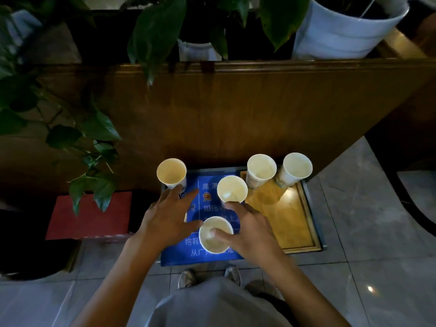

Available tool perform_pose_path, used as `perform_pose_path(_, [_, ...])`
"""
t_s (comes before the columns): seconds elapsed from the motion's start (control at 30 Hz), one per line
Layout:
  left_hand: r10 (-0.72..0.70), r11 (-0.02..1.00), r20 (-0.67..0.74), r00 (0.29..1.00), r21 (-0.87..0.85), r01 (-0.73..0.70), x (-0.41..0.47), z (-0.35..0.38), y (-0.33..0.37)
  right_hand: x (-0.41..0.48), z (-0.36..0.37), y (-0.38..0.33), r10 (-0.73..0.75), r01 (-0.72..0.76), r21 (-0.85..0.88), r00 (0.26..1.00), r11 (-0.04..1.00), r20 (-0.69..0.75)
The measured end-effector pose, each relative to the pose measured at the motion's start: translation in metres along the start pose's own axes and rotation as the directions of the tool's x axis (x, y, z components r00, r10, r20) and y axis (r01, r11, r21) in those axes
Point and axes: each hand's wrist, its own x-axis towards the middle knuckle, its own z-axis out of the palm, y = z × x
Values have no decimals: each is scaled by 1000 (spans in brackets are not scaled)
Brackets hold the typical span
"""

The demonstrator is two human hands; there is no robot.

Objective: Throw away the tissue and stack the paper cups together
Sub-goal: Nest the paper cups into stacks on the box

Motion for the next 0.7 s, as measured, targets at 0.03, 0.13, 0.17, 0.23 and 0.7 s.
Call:
perform_pose_path(0.03, [12,1000,-19,1000,-8,-12,1,-5,8,1,-9,2,-8,8,10,1000,1000,-26])
perform_pose_path(0.13, [52,997,-63,997,-50,-55,12,-19,34,7,-34,10,-23,24,9,993,1000,-116])
perform_pose_path(0.17, [80,994,-87,993,-64,-86,18,-23,45,10,-42,15,-27,28,7,990,1000,-141])
perform_pose_path(0.23, [145,984,-143,979,-80,-157,33,-29,69,19,-58,26,-40,41,0,981,999,-188])
perform_pose_path(0.7, [189,979,82,979,57,-194,163,8,179,107,-117,145,270,-277,-161,961,947,-66])
